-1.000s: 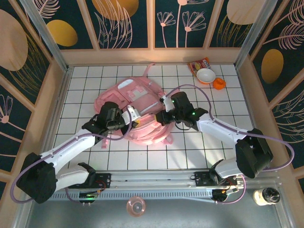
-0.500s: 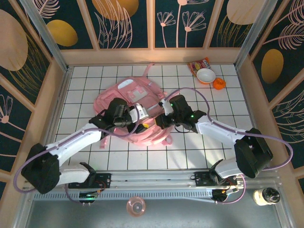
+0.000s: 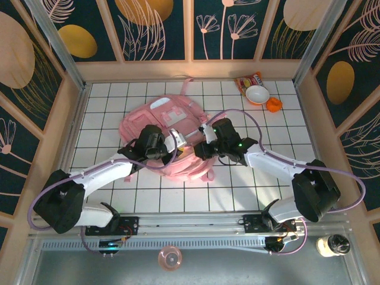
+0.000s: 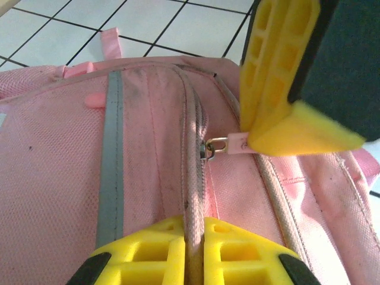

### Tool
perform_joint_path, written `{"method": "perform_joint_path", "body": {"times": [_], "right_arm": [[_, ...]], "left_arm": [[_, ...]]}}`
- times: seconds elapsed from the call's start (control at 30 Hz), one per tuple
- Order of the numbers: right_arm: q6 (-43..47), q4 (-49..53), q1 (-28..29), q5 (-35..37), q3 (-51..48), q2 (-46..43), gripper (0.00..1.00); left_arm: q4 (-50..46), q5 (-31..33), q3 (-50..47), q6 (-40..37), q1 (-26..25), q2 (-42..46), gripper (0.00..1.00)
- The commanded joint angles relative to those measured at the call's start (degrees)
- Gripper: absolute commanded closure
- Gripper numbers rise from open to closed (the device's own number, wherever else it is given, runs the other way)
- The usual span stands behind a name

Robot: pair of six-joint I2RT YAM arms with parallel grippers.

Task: Pack books, pencil case, and school supplies into a backpack

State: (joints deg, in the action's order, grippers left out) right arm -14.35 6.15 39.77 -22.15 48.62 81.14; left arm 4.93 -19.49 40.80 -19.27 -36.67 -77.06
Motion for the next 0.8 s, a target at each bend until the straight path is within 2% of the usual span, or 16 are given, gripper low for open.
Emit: {"method": "perform_joint_path", "body": {"times": [0.0, 0.13, 0.23, 0.3, 0.4, 0.47, 0.57, 0.67, 0.77], "right_arm": [[0.45, -1.62, 0.47, 0.70, 1.88, 2.10, 0.79], [0.76, -2.30, 0.49, 0.34, 3.21, 3.73, 0.75], [0.67, -1.16, 0.55, 1.74, 3.79, 4.06, 1.00], [0.24, -0.07, -0.30, 4.05, 3.16, 2.70, 1.00], [-0.15, 3.80, -5.07, 6.60, 1.42, -0.02, 1.00], [0.47, 6.21, -8.03, 7.20, 0.06, -1.05, 1.00], [1.66, 6.84, -12.62, 6.40, -1.15, -1.92, 1.00], [1.40, 4.67, -11.54, 1.78, -1.20, -1.82, 1.00], [-0.32, 2.74, -6.56, 0.62, -0.97, -1.70, 1.00]], "left_arm": [[4.74, -8.06, -0.23, 2.43, -0.34, 2.79, 0.98], [4.91, -9.29, 0.02, 3.14, -0.35, 3.62, 0.99], [4.47, -8.36, -0.08, 2.71, -0.34, 4.15, 1.00], [3.51, -6.65, -0.83, 1.21, -0.26, 4.63, 1.00], [1.73, -5.47, -3.25, -1.25, 1.43, 6.68, 1.00], [0.50, -6.23, -4.99, -2.89, 3.57, 8.57, 1.00], [-3.68, -2.53, -6.17, -6.89, 4.73, 11.44, 1.00], [-5.83, 2.25, -7.78, -8.29, 6.37, 14.28, 0.96], [-8.61, 6.99, -8.19, -9.68, 7.54, 16.42, 0.88]]}}
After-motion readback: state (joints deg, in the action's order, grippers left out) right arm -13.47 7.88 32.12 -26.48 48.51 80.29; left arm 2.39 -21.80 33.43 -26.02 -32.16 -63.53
